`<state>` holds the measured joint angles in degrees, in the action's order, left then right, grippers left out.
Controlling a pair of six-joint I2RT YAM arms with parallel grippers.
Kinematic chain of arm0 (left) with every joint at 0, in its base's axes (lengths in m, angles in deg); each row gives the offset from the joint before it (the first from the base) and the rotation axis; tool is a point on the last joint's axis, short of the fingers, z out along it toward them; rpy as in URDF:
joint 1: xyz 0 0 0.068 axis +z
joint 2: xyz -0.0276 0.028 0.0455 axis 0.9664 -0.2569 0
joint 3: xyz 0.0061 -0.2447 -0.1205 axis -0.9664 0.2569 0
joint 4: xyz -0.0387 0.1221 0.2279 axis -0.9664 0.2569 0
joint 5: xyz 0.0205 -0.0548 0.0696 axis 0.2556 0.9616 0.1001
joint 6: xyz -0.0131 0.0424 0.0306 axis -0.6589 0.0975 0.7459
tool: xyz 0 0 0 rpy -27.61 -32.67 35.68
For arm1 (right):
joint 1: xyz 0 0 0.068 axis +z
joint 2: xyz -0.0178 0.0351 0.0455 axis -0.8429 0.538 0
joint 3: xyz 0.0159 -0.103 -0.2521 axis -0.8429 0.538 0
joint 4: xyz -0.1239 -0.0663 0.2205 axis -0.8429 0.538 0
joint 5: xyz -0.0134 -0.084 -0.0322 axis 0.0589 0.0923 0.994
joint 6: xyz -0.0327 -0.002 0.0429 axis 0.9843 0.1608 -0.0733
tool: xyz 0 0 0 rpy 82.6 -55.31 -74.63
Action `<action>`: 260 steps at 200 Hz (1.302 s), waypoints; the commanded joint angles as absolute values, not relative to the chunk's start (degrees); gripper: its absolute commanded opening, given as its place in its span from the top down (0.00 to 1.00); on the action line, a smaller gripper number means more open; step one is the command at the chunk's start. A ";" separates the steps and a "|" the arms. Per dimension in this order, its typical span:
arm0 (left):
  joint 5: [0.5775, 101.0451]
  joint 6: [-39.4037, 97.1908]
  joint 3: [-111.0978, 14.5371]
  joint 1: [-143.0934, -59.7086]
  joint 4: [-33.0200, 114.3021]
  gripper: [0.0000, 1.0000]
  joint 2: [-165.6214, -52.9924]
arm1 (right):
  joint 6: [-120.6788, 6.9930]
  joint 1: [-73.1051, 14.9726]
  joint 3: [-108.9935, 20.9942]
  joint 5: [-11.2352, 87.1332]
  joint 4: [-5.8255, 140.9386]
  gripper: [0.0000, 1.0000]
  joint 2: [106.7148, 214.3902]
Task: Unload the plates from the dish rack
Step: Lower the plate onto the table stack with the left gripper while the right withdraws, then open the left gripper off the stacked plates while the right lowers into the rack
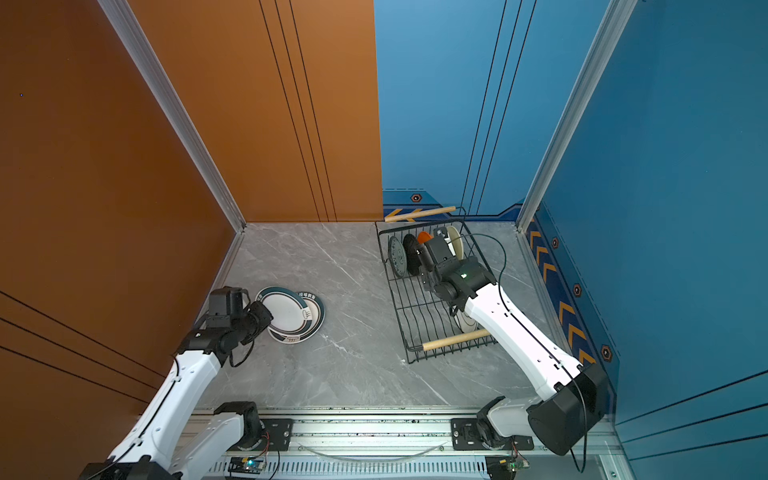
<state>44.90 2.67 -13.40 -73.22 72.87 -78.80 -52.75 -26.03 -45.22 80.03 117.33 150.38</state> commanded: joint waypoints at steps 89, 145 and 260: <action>42.08 3.70 -9.78 -72.17 68.82 0.86 -82.31 | -52.08 -27.39 -43.03 69.49 118.32 0.00 149.77; 40.88 4.53 -8.58 -71.64 68.33 0.78 -84.94 | -51.86 -27.39 -42.03 67.52 117.71 0.00 149.70; 41.87 5.16 -8.83 -71.43 66.33 0.57 -91.59 | -50.36 -30.07 -40.04 58.01 117.22 0.00 150.00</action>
